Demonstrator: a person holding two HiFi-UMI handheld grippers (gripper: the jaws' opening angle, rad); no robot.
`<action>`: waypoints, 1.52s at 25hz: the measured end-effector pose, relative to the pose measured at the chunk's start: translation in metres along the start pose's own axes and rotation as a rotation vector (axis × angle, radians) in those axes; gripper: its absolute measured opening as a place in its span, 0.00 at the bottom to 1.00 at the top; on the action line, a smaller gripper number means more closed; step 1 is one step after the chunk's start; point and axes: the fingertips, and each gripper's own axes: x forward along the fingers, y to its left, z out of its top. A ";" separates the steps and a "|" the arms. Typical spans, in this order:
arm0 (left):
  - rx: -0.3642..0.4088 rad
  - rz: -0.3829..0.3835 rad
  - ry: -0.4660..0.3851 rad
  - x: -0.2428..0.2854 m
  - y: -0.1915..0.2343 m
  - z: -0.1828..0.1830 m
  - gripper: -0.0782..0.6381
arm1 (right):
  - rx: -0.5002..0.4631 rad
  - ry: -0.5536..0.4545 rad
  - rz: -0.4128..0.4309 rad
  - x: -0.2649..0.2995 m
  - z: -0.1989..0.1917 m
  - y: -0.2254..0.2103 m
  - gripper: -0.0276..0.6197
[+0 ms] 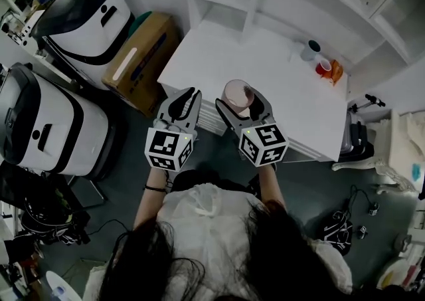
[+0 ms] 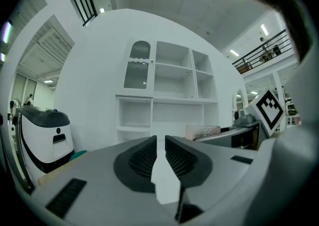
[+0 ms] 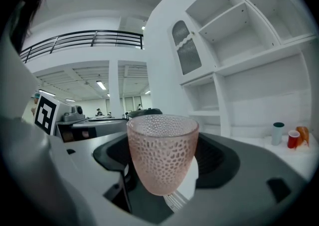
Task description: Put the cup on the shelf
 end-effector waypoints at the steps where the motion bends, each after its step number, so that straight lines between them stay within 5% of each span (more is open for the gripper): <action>1: 0.003 0.001 0.004 0.002 0.000 0.000 0.19 | 0.000 0.001 0.003 0.003 0.000 -0.002 0.59; 17: 0.014 -0.037 0.034 0.054 0.042 -0.011 0.19 | -0.054 -0.024 -0.023 0.077 0.029 -0.039 0.59; 38: 0.036 -0.180 0.027 0.177 0.182 0.014 0.19 | -0.203 -0.089 -0.153 0.292 0.122 -0.119 0.59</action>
